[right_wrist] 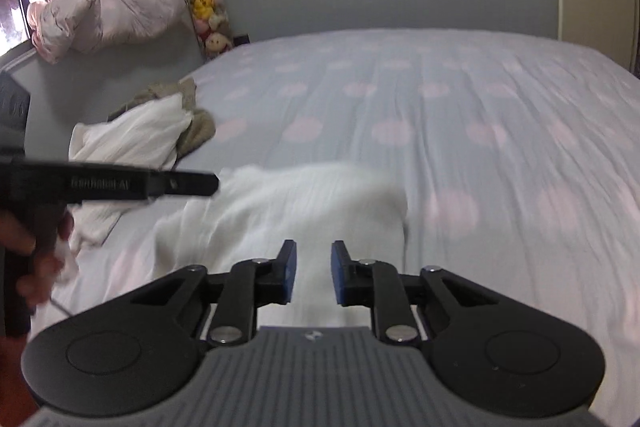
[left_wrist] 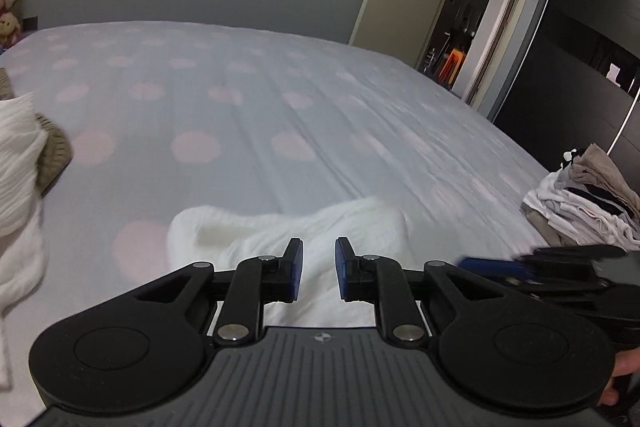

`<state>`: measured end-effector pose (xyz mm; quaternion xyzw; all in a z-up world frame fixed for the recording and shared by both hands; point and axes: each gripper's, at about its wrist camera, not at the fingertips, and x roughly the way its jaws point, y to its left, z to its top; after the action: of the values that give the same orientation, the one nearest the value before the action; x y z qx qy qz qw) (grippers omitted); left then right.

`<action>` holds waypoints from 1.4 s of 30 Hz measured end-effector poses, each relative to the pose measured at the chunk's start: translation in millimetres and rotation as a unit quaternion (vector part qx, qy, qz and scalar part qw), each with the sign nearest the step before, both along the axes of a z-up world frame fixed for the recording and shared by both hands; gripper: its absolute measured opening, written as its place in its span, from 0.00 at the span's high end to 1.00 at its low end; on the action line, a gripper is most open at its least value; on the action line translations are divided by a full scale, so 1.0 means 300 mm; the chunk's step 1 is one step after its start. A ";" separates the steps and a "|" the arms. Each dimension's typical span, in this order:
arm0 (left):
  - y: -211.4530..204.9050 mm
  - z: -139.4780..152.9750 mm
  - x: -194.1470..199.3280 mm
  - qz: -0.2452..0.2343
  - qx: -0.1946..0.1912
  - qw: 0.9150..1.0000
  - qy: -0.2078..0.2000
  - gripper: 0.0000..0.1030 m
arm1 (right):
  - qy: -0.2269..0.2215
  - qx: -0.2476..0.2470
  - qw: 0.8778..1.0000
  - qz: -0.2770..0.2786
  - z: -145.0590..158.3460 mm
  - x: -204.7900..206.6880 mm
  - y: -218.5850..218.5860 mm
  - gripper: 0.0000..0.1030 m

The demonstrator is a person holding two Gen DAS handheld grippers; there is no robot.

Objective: Fold clothes

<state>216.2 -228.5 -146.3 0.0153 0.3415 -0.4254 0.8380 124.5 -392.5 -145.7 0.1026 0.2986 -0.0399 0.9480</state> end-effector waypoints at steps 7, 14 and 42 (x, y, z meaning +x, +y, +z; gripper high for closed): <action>-0.071 -0.115 0.035 -0.013 0.063 0.998 -0.001 0.86 | -0.003 -0.031 0.999 0.024 -0.108 0.191 -0.038 0.84; -0.064 -0.198 0.105 0.031 0.106 0.994 0.013 0.98 | 0.009 -0.004 1.000 0.013 -0.235 0.240 -0.107 0.92; 0.222 -0.128 0.097 0.183 -0.001 0.975 0.123 0.36 | 0.020 0.066 0.997 -0.024 -0.199 0.101 -0.176 0.11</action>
<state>245.2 -162.0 -184.6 -0.1007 0.4387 -0.2636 0.8532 154.7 -445.2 -205.5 0.1713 0.3167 -0.0446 0.9319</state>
